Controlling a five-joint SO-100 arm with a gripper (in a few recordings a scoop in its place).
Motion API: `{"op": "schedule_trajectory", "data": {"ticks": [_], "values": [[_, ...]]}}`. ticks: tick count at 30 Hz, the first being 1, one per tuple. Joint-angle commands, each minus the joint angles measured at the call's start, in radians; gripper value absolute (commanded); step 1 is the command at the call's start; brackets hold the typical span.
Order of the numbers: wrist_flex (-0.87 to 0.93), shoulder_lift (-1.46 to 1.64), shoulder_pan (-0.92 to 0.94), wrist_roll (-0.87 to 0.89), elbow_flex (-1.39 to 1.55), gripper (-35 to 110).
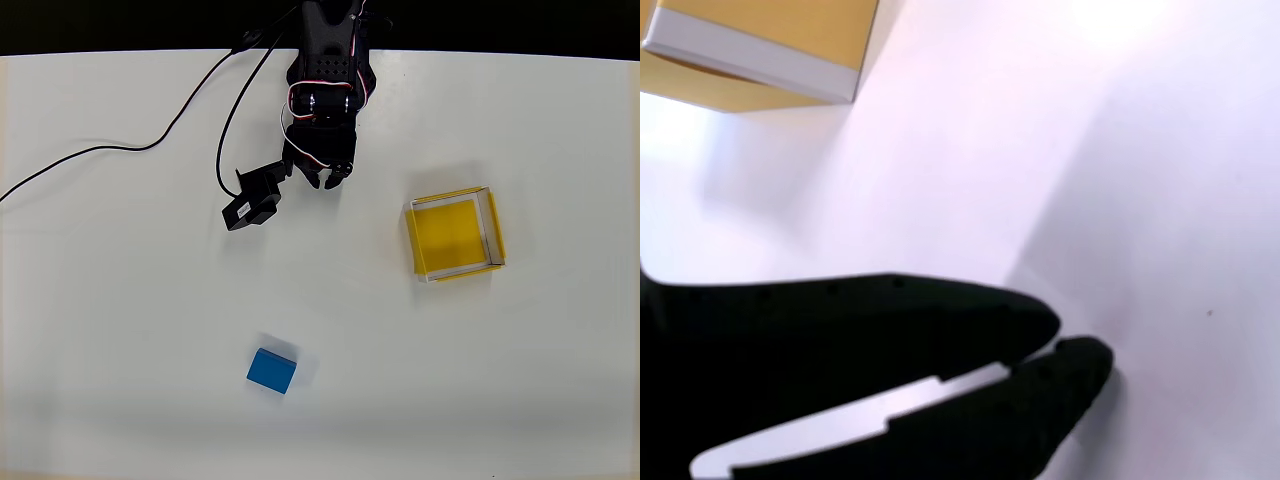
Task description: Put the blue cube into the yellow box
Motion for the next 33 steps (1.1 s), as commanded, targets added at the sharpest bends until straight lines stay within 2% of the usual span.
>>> {"op": "schedule_trajectory", "data": {"ticks": [1, 9, 13, 17, 22, 33], "values": [[0.012, 0.029, -0.06, -0.057, 0.028, 0], [0.015, 0.029, -0.061, -0.078, 0.028, 0], [-0.011, 0.015, -0.034, -0.187, 0.023, 0], [-0.224, -0.107, 0.023, -0.258, -0.043, 0], [-0.474, -0.367, 0.049, -0.281, -0.216, 8], [-0.782, -0.946, 0.189, -0.453, -0.64, 23]]}}
